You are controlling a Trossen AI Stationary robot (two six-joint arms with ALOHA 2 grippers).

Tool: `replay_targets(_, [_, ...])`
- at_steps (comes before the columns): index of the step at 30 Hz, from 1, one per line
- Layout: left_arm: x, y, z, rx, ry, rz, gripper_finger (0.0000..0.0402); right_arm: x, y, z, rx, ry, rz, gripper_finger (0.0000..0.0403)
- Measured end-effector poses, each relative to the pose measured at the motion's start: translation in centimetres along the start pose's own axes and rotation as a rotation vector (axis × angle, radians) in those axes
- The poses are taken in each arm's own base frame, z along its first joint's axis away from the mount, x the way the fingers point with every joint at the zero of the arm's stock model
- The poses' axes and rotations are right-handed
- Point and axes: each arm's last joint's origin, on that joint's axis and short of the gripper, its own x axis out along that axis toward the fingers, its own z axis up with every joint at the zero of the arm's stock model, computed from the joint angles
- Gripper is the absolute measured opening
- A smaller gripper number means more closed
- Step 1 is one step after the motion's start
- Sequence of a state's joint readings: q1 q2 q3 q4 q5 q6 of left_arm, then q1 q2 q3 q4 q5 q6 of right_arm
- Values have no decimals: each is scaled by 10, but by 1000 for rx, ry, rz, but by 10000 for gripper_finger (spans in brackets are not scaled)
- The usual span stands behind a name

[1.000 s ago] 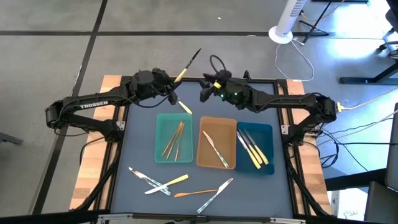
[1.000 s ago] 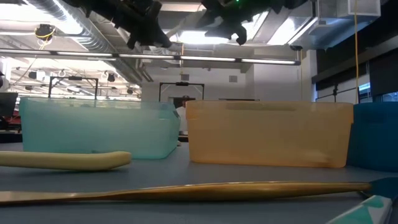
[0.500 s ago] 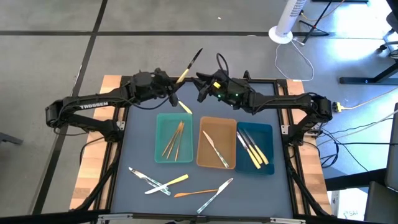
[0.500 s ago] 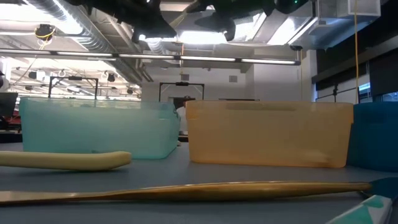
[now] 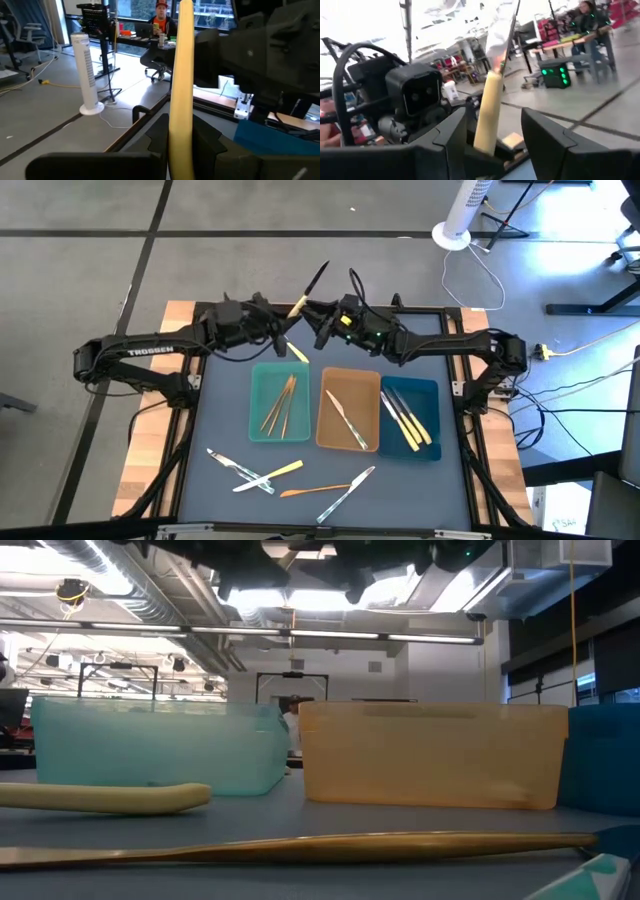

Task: Sort silverware by color (type)
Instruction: Put the yellow knife into the blue bin

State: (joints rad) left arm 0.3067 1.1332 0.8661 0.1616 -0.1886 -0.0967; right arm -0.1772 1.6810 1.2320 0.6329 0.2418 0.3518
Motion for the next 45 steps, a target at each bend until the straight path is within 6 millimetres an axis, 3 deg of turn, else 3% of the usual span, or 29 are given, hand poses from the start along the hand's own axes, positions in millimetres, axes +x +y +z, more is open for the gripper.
replay_targets(19, [-2,-9,0,4,-2,-59,48,0,4,5,-84,-46,92,175])
replay_targets(37, [-2,-9,0,6,-3,-63,48,0,5,5,-84,-37,129,15])
replay_targets(45, [-2,-9,0,7,-1,-64,48,0,6,5,-106,-35,138,19])
